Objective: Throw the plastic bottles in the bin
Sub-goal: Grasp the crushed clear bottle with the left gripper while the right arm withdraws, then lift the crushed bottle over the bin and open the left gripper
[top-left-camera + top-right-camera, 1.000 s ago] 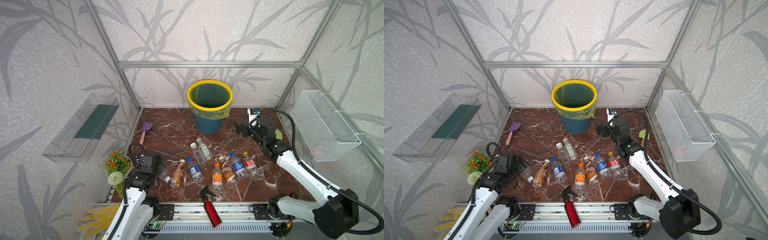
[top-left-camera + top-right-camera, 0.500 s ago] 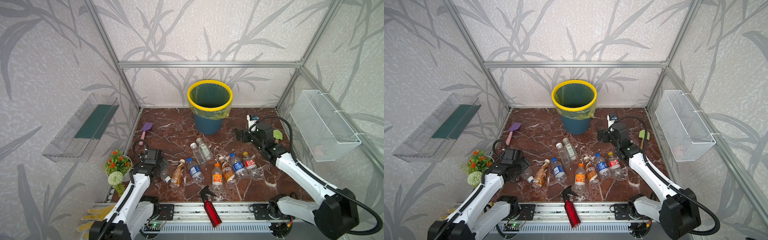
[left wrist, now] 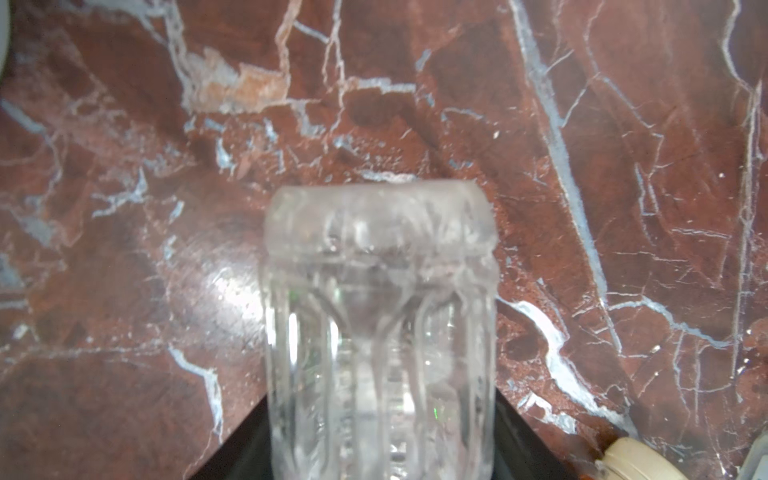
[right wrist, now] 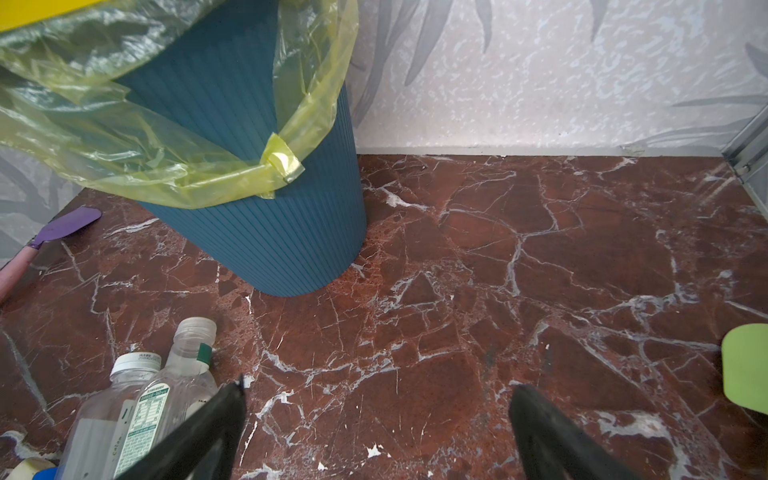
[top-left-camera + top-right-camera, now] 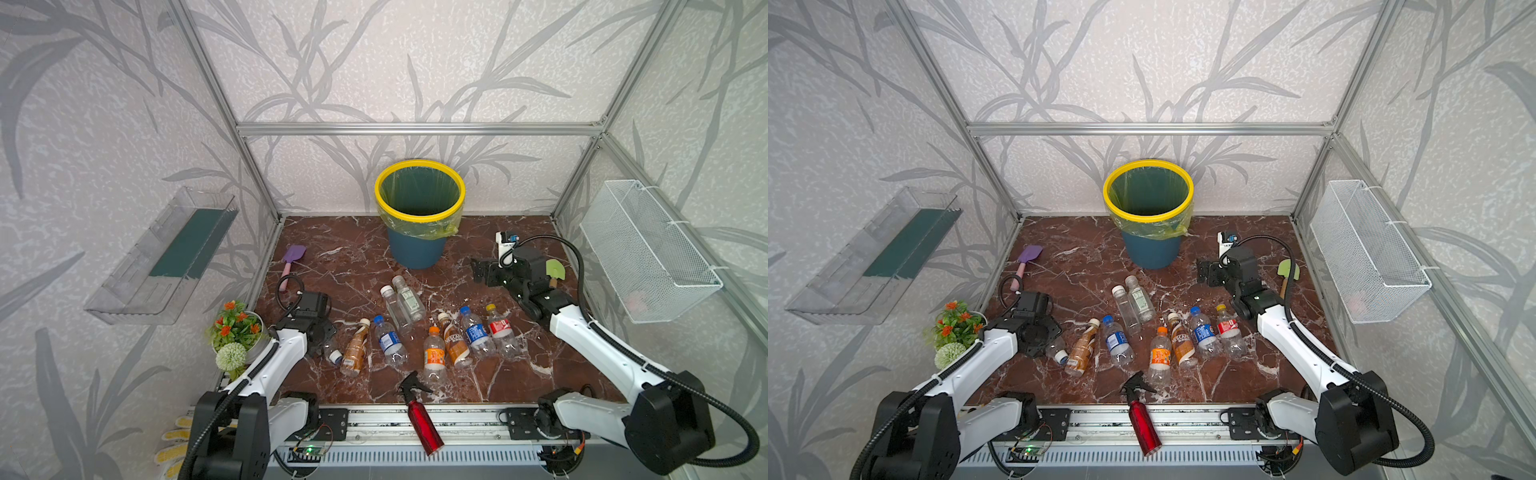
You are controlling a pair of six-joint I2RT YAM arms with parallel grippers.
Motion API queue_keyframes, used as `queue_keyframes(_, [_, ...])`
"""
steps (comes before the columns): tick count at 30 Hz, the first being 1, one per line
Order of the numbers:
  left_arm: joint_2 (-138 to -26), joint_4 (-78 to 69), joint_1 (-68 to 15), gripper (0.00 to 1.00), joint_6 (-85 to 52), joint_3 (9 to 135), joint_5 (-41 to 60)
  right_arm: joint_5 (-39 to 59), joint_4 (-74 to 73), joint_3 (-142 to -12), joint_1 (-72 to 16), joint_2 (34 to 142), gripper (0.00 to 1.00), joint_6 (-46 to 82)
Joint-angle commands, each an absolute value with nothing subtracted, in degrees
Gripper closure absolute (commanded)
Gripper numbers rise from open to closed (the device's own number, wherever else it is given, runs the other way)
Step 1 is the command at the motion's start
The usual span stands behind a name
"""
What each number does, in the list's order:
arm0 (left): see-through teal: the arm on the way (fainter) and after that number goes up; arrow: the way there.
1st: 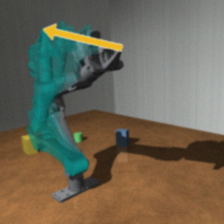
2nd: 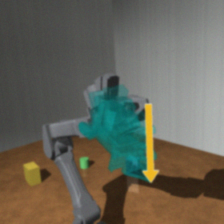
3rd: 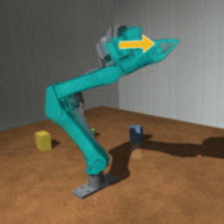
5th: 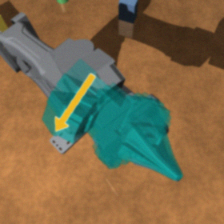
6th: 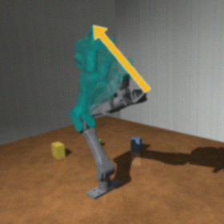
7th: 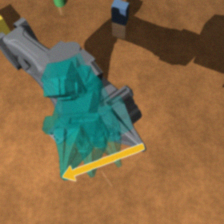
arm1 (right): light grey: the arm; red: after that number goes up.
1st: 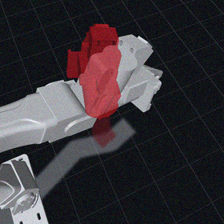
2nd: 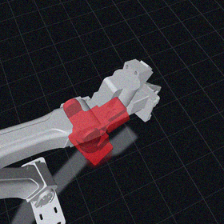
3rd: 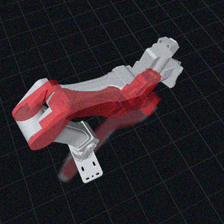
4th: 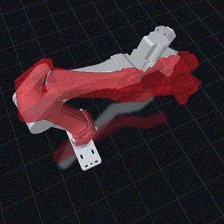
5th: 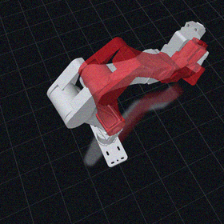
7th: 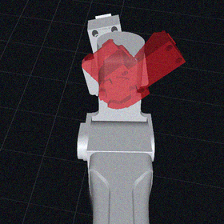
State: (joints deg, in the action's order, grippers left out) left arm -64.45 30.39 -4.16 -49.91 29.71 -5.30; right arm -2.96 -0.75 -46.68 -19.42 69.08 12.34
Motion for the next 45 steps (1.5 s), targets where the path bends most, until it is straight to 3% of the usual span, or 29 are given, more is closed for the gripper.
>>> queue_keyframes(1, [-65.7,29.9,-4.0,0.4,-49.3,30.6,-6.5,-3.0,-2.6,-46.3,-19.1,69.3,0.01,13.0])
queue_keyframes(9, [-63.7,29.9,-4.0,0.52,-46.1,31.7,-7.0,-3.3,-2.5,-45.0,-18.4,69.8,0.01,13.0])
queue_keyframes(21, [-46.8,26.0,-4.0,0.49,-34.5,36.7,-4.5,-3.3,-1.3,-44.7,-17.9,71.8,0.02,13.0])
queue_keyframes(31, [-28.1,10.2,-4.0,0.49,-15.6,39.8,9.6,-3.4,-1.1,-38.3,-17.9,66.6,0.03,15.0])
queue_keyframes(36, [-37.5,1.8,-4.5,0.51,-14.3,49.2,21.5,-1.5,-2.7,-36.3,-18.0,66.3,0.03,16.4])
queue_keyframes(39, [-45.4,-7.2,-7.4,0.51,-15.0,54.3,23.0,-1.4,-3.2,-35.1,-18.0,64.8,0.04,17.2])
queue_keyframes(43, [-64.5,-4.0,-17.6,0.51,-5.2,74.7,19.4,-0.9,-4.3,-34.2,-18.0,63.1,0.04,17.9])
queue_keyframes(45, [-77.0,-2.8,-19.6,0.46,-6.8,87.8,17.8,-0.2,-5.2,-34.3,-18.1,63.3,0.04,18.3])
